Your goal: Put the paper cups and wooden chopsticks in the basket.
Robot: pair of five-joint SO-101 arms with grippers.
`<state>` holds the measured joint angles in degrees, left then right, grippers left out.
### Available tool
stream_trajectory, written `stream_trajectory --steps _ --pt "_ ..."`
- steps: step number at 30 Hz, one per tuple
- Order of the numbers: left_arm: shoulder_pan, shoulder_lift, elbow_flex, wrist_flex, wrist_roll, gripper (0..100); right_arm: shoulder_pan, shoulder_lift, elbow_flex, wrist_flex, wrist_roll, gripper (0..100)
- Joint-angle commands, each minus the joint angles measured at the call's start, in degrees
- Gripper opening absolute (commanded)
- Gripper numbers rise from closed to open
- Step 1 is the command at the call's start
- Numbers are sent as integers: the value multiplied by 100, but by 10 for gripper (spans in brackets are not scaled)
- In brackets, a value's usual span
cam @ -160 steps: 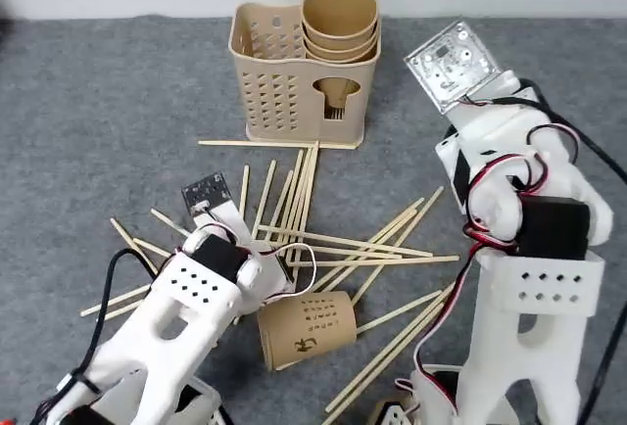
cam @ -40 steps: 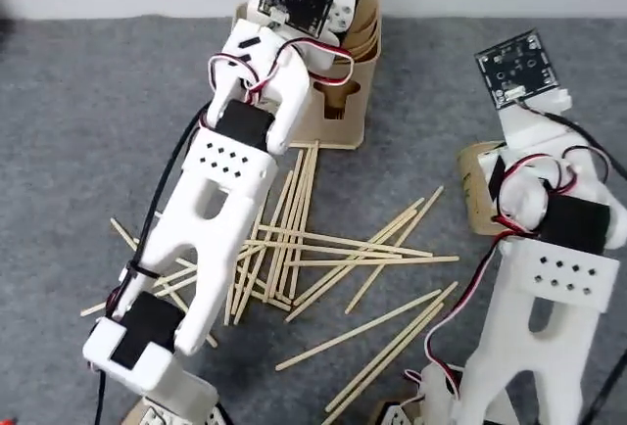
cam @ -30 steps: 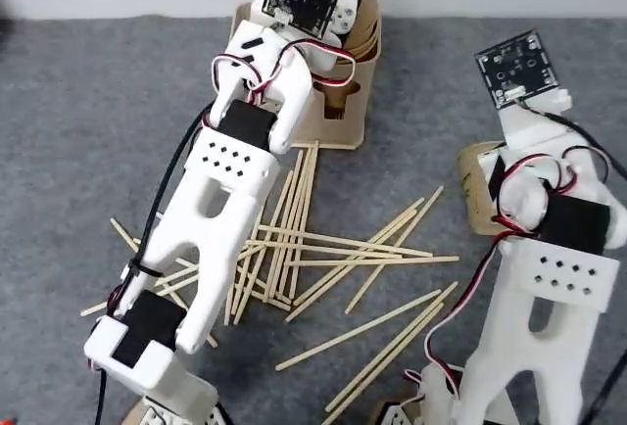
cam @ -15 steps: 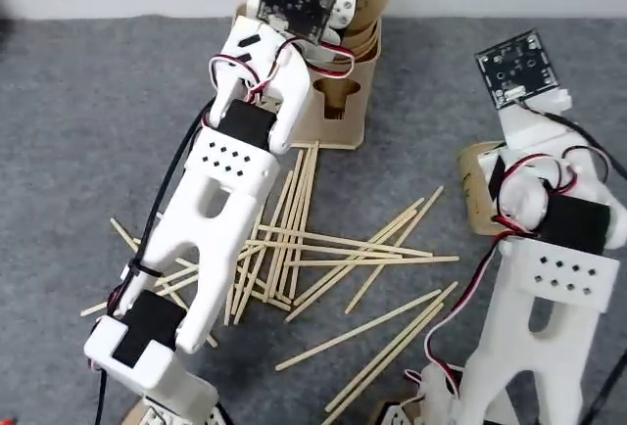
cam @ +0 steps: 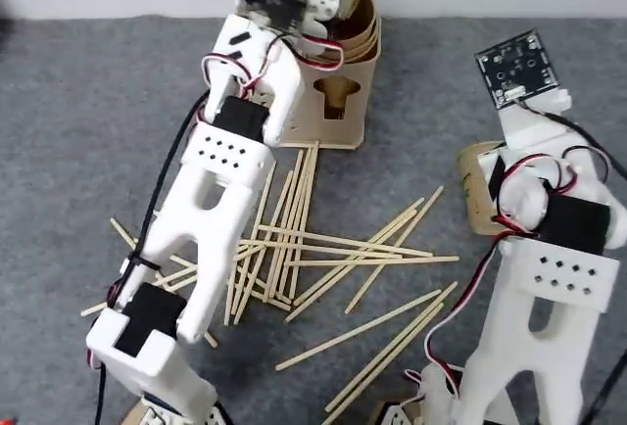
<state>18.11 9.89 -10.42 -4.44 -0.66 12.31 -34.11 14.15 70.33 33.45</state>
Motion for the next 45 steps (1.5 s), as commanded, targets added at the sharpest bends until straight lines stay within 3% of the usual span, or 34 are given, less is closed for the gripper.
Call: stream_trajectory --steps 1,15,22,26,32,34,37,45 --pt "-35 -62 -224 -123 141 15 48 -66 -62 -66 -70 169" --pt "62 -141 -444 -167 105 17 31 -66 -62 -101 -70 169" --pt "-580 -167 -875 9 97 164 31 -66 -62 -92 -70 169" --pt "-949 -229 -778 1582 220 221 31 -66 -62 -110 -70 169" --pt "-1002 -132 -2088 5152 2303 225 22 -66 -62 -84 -70 169" --pt "-818 26 -2545 5987 2576 225 22 -66 -62 -84 -70 169" --pt "-791 422 -3125 6585 2760 225 22 -66 -62 -75 -70 169" --pt "-782 1389 -4558 6963 2831 225 66 -66 -62 -66 -70 169"
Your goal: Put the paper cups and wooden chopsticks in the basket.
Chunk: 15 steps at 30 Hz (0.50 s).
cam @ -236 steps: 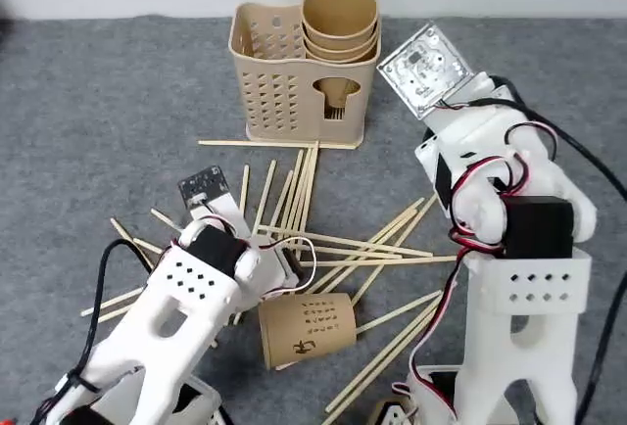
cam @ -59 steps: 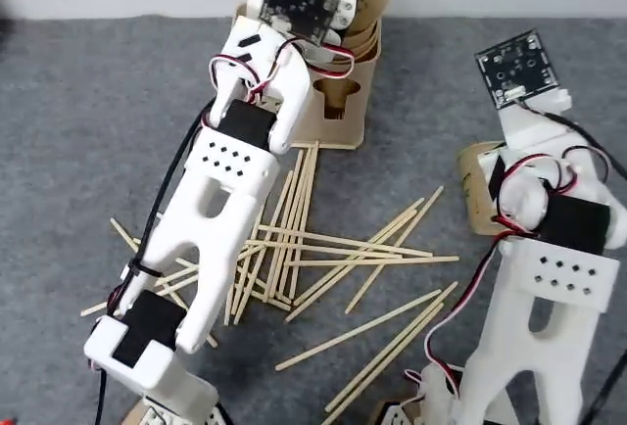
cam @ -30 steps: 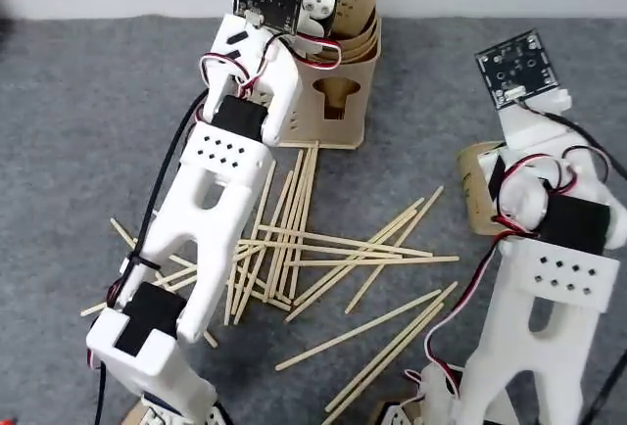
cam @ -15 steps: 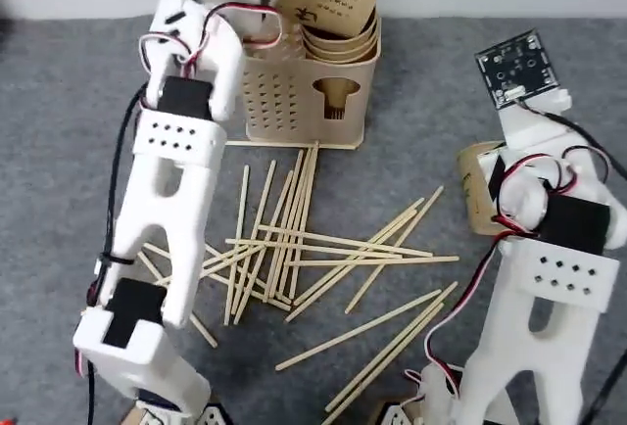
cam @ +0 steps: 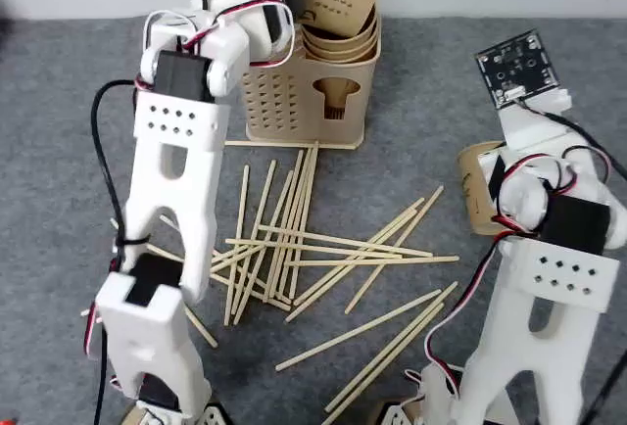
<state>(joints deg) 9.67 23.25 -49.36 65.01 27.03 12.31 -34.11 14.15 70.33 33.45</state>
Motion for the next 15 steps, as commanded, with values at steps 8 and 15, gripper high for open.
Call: stream_trajectory --steps 8,15 --pt "79 791 -1965 44 53 221 40 -66 -62 -75 -70 169" --pt "79 1011 -2097 53 35 122 66 -66 -62 -101 -70 169"
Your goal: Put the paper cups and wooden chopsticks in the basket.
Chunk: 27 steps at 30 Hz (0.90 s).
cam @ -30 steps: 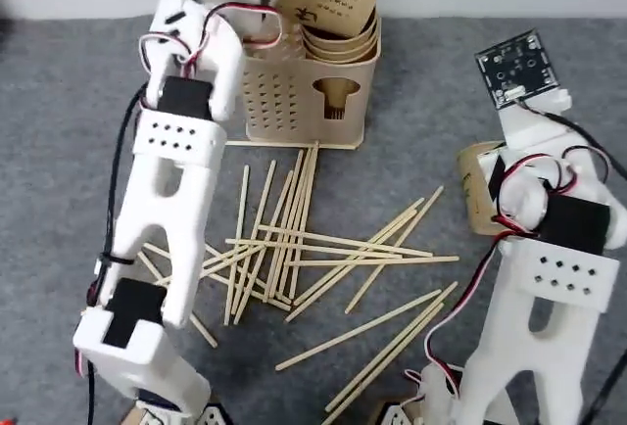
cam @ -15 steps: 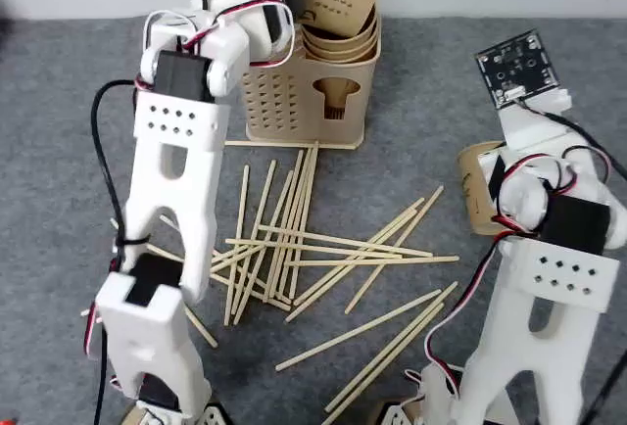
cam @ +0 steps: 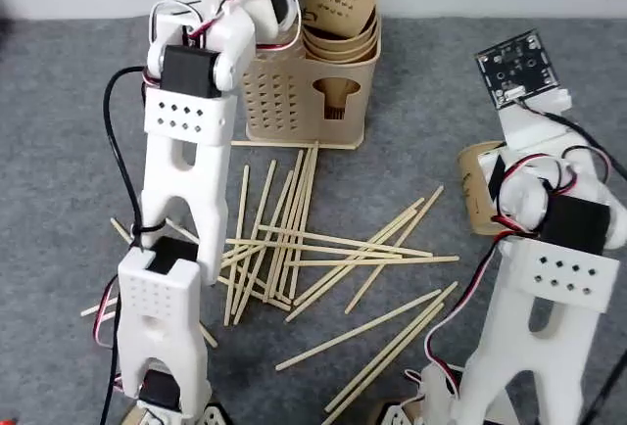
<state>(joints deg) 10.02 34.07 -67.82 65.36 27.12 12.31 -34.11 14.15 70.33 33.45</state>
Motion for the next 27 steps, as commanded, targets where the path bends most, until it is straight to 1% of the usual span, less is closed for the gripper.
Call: stream_trajectory --steps 1,6,12,16,21,23,25,27 --pt "44 -70 -251 18 26 101 66 -66 -62 -101 -70 169" --pt "53 -88 -286 -26 26 15 57 -66 -62 -110 -70 169" --pt "53 -97 -312 -26 26 13 40 -66 -62 -110 -70 169" --pt "70 -53 -673 -26 44 13 57 -66 -62 -110 -70 169" --pt "343 -53 -1156 -18 9 13 57 -66 -62 -110 -70 169" --pt "457 -53 -1244 88 -316 13 48 -66 -62 -110 -70 169" --pt "554 -44 -1253 343 -888 13 48 -66 -62 -110 -70 169" --pt "633 -44 -1270 510 -1108 13 66 -66 -62 -110 -70 169"
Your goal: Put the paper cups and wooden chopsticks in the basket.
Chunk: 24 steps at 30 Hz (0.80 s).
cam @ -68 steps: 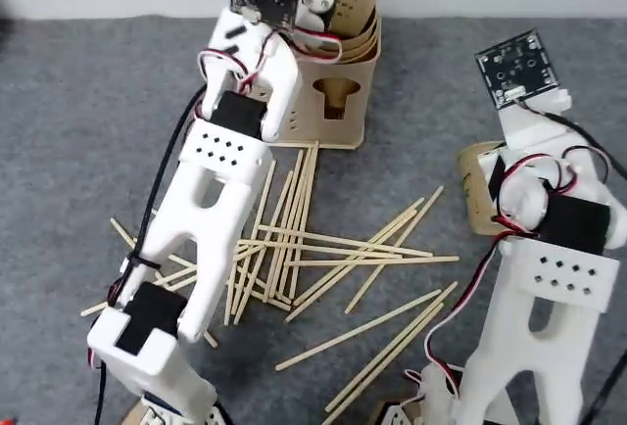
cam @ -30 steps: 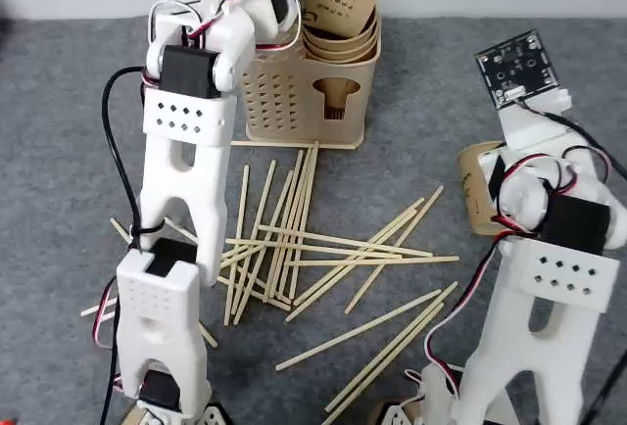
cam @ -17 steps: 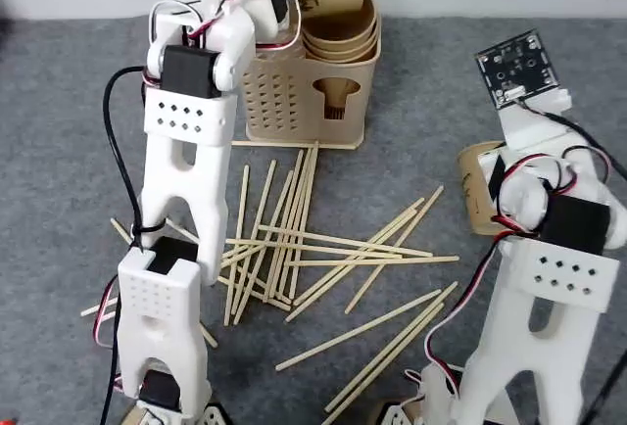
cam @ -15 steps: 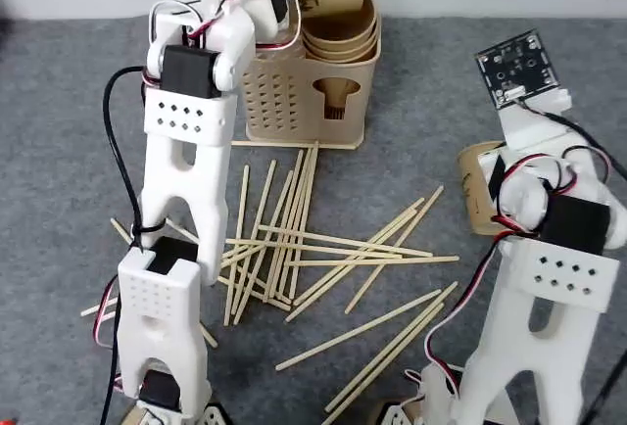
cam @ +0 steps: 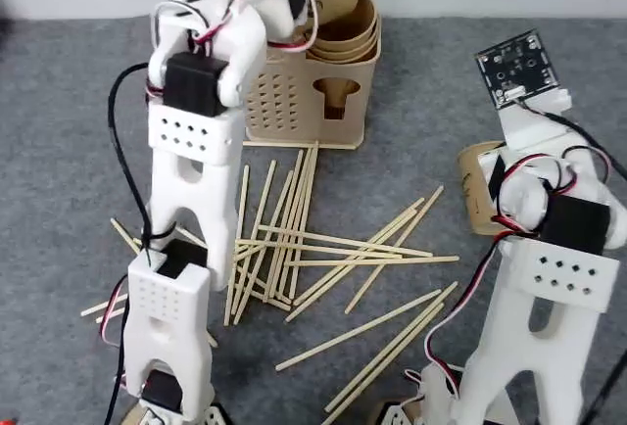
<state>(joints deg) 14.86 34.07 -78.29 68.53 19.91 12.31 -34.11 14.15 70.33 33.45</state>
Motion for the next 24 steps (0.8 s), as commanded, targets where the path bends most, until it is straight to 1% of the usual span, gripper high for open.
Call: stream_trajectory --steps 1,7,15,19,21,24 --pt "176 -62 -224 176 -387 14 75 -66 -62 -110 -70 169" --pt "141 -62 -224 -18 -404 15 40 -198 -53 -66 -422 169" --pt "149 -88 -233 -70 -387 16 40 -242 -53 -66 -422 169" --pt "105 -97 -233 -782 -378 16 48 -242 -53 -66 -413 169" --pt "-70 -158 -418 -905 -378 16 48 -251 -53 -84 -404 169" --pt "-369 -237 -620 -668 -360 16 66 -251 -53 -66 -413 169"
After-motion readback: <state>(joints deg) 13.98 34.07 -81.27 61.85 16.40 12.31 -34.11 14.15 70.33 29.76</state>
